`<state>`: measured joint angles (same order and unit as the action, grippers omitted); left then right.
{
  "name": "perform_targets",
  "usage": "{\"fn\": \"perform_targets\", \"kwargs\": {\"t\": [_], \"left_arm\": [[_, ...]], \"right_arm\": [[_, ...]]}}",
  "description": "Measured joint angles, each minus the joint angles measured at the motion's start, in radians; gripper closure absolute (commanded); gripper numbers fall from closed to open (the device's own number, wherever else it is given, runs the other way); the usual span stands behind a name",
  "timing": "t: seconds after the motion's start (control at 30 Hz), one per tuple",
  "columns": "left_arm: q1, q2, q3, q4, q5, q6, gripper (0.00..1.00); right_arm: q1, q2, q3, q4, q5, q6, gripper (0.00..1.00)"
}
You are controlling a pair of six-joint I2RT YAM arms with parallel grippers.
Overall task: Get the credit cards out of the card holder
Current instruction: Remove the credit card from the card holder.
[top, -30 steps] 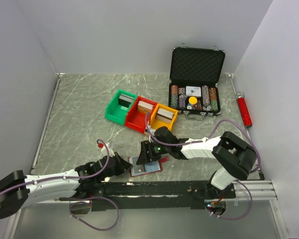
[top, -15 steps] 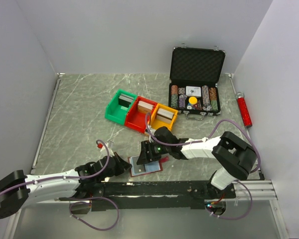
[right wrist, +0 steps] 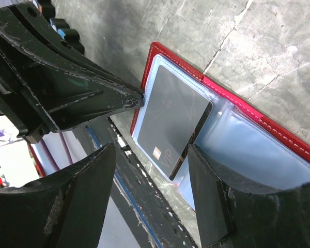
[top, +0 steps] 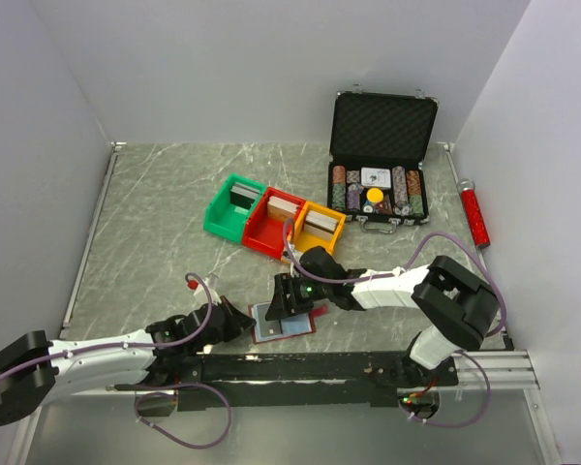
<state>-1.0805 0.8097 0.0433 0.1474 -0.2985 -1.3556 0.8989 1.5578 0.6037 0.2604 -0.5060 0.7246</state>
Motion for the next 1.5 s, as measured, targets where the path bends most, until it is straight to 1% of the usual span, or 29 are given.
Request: {"fn": "perform_targets", "kwargs": {"t": [0.9, 1.23, 1.5], "left_arm": [[-0.003, 0.004, 0.0, -0.007, -0.021, -0.046, 0.99], [-0.008, 0.006, 0.0, -0.012, -0.029, -0.072, 0.99], [-0.008, 0.006, 0.0, -0.014, -0.031, -0.079, 0.99]], "right_arm": [[-0.019, -0.004, -0.049, 0.037, -0.006, 0.182, 0.35], [-0.023, -0.007, -0.055, 0.038, 0.002, 0.201, 0.34], [-0.029, -0.029, -0.056, 0.023, 0.024, 0.195, 0.31]]}}
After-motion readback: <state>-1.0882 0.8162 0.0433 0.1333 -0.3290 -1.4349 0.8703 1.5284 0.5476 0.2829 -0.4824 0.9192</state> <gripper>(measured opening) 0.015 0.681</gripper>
